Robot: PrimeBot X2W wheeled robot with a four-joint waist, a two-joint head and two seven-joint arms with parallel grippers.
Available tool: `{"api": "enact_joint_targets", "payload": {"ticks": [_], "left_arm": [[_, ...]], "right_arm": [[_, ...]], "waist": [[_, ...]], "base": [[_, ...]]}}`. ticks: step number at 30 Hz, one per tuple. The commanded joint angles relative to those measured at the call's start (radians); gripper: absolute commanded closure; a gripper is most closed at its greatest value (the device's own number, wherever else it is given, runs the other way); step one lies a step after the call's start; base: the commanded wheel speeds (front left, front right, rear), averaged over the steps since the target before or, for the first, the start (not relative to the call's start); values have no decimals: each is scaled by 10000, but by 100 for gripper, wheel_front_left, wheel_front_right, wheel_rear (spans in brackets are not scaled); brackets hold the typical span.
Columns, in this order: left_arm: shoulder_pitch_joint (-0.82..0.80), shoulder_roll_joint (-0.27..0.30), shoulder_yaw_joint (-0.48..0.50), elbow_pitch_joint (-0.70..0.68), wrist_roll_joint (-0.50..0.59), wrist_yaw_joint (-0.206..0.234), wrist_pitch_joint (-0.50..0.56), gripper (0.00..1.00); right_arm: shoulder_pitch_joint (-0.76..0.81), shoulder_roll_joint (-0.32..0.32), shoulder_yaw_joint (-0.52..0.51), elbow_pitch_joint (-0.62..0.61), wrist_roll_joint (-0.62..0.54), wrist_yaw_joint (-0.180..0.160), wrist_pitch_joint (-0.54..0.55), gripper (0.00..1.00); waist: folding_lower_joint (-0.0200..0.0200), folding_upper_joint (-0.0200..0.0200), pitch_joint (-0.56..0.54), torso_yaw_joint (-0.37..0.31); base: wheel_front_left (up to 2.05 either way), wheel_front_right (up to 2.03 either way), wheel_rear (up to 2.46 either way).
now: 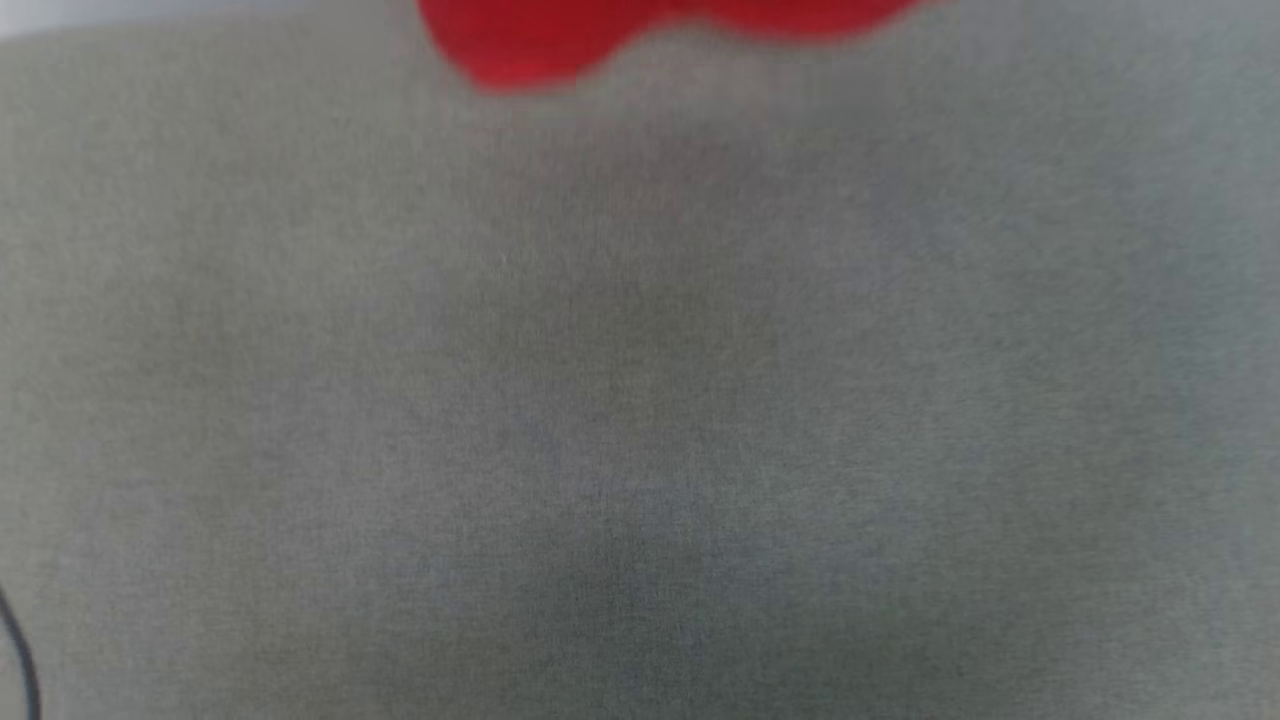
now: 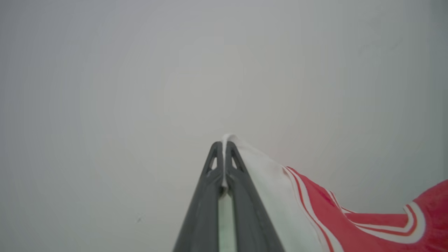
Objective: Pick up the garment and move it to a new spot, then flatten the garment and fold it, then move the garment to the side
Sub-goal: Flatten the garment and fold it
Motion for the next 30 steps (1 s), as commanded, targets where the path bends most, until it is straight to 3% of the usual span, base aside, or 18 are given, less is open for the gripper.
{"api": "enact_joint_targets", "payload": {"ticks": [1,6,10,14,17,23,30], "left_arm": [[-344,-95,-5,148,151,-99,-411,100],[-638,-385,317,186,474,-477,-960,100],[421,-551,522,136,729,-740,-951,100],[1346,-666,366,1033,561,-1060,-929,100],[2081,-750,80,1648,348,-1254,-382,100],[3436,-682,-378,1802,-357,-1382,1087,100],[5598,-183,-995,216,-1331,-1388,2905,100]], "right_arm": [[-331,-59,126,228,-312,-10,-541,100],[-828,-50,630,921,-775,-10,-1290,100],[-121,-57,1103,1230,-230,-12,-1288,100],[904,-202,1718,1177,756,-12,-781,100],[1721,-332,2115,691,1751,-10,-355,100],[3342,-1209,3071,-902,3488,-12,802,100],[4874,-2454,3736,-2823,4597,-12,1184,100]], "waist": [[0,0,715,181],[0,0,1330,465],[0,0,1281,661],[0,0,917,823],[0,0,611,910],[0,0,-41,1087],[0,0,-539,1150]], "base": [[0,0,0],[0,0,0],[0,0,0],[0,0,0],[0,0,0],[0,0,0],[0,0,0]]}}
